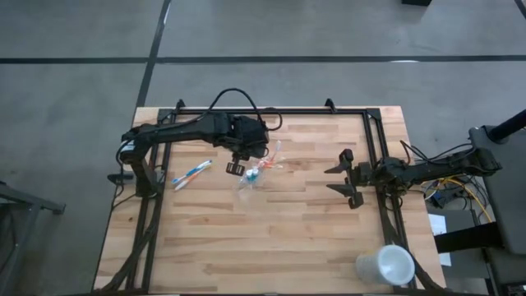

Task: Pick & Place toothbrushing station
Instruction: Put the orange toothbrush into the transparent

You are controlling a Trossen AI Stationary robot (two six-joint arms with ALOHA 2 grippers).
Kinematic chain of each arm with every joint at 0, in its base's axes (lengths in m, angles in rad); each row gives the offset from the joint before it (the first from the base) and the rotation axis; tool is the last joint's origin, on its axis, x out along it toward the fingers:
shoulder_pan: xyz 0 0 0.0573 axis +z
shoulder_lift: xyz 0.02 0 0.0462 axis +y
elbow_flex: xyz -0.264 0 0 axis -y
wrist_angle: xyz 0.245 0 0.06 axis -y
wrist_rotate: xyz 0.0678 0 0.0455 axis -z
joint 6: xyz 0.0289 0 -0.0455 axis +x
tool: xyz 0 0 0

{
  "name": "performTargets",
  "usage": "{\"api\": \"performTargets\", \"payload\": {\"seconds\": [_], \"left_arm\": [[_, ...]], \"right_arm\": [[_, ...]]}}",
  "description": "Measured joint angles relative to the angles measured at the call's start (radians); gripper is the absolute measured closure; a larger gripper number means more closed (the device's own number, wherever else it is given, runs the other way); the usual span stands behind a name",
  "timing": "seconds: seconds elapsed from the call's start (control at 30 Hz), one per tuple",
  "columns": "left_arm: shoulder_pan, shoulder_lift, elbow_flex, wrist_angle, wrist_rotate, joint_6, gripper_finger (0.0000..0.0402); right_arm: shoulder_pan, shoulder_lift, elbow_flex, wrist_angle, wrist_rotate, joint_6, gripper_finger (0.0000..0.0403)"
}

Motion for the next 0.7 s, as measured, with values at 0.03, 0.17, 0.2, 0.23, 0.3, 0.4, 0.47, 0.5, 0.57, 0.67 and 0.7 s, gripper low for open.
{"api": "performTargets", "payload": {"seconds": [0.03,0.17,0.2,0.23,0.3,0.4,0.47,0.5,0.57,0.67,0.7], "left_arm": [[0.0,0.0,0.0,0.002,0.001,0.005,0.0371],[0.0,0.0,-0.002,0.018,0.01,0.009,0.0371],[0.0,0.0,-0.003,0.025,0.02,0.009,0.0371],[0.0,0.0,-0.003,0.032,0.023,0.009,0.0371],[0.0,0.0,-0.003,0.049,0.025,0.009,0.0371],[0.0,0.0,-0.003,0.062,0.026,0.009,0.0371],[0.001,0.0,-0.003,0.076,0.03,0.009,0.0371],[0.001,0.0,-0.004,0.082,0.04,0.008,0.0371],[0.004,0.0,-0.006,0.107,0.066,-0.004,0.0371],[0.005,0.0,-0.018,0.158,0.084,-0.016,0.0371],[0.005,0.0,-0.021,0.171,0.085,-0.016,0.0371]], "right_arm": [[0.0,0.0,0.0,0.0,0.0,0.0,0.0188],[0.0,0.0,0.0,0.0,0.0,0.0,0.0188],[0.0,0.0,0.0,0.0,0.0,0.0,0.0188],[0.0,0.0,0.0,0.0,0.0,0.001,0.0188],[0.0,0.0,0.0,0.0,0.0,0.0,0.0188],[0.0,0.0,0.0,0.0,0.0,0.002,0.0188],[0.0,0.0,0.0,0.0,0.0,0.0,0.0188],[0.0,0.0,0.0,0.0,0.0,0.001,0.0188],[0.0,0.0,0.0,0.0,0.0,0.002,0.0188],[0.0,0.0,0.0,0.0,0.0,0.001,0.0188],[0.0,0.0,0.0,0.0,0.0,0.002,0.0188]]}}
